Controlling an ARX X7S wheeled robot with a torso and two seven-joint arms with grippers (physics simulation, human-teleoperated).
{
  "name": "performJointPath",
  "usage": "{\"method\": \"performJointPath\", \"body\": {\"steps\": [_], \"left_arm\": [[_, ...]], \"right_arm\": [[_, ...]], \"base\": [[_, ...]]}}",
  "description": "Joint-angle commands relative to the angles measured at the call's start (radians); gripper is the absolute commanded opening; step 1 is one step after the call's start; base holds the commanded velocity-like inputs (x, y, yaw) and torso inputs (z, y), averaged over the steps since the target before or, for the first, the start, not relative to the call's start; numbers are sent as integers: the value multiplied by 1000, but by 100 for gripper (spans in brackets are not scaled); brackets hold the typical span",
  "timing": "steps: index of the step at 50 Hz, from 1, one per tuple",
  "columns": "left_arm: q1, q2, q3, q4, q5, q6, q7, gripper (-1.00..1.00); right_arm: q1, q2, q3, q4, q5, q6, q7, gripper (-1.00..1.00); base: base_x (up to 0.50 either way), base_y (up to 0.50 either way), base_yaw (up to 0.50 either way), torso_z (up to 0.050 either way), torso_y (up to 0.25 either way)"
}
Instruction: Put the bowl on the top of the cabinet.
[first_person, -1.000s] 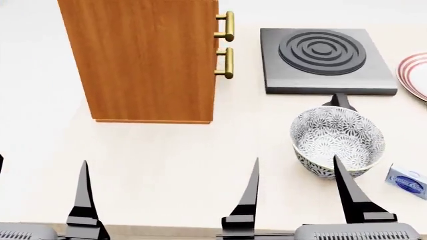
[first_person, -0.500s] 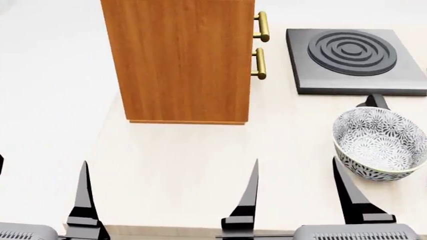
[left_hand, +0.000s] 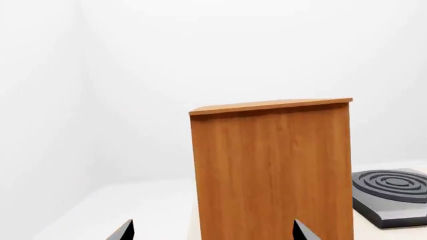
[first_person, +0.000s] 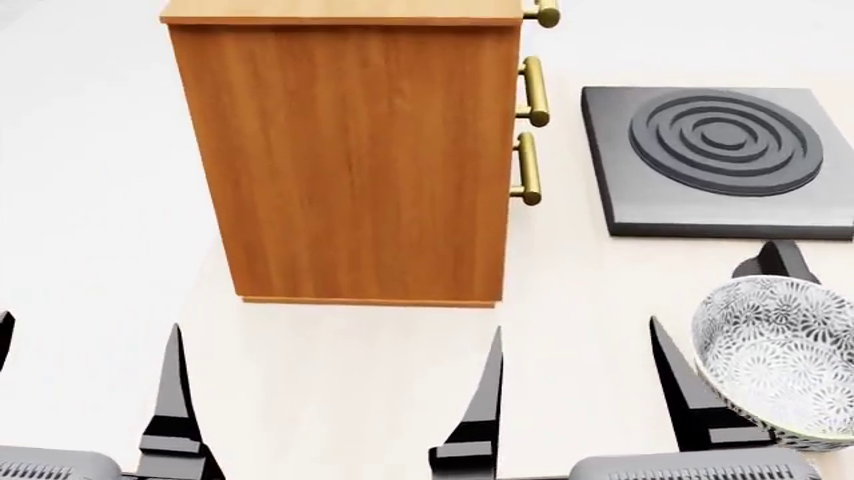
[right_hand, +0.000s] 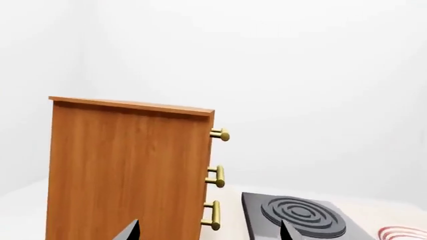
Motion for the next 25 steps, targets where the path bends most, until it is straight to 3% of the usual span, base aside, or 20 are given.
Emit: {"method": "performJointPath", "body": {"steps": [1, 12, 25], "left_arm": [[2, -6, 2, -2, -7, 6, -7, 100], [-5, -10, 7, -2, -10, 1, -14, 100], [-6, -15, 14, -3, -16, 5, -21, 100]], "right_arm": [[-5, 6, -7, 2, -6, -16, 13, 100], [0, 12, -9, 8, 0, -24, 19, 100], [-1, 18, -11, 4, 1, -28, 32, 100]], "base": [[383, 0, 0, 0, 0], [23, 0, 0, 0, 0], [470, 0, 0, 0, 0]]}}
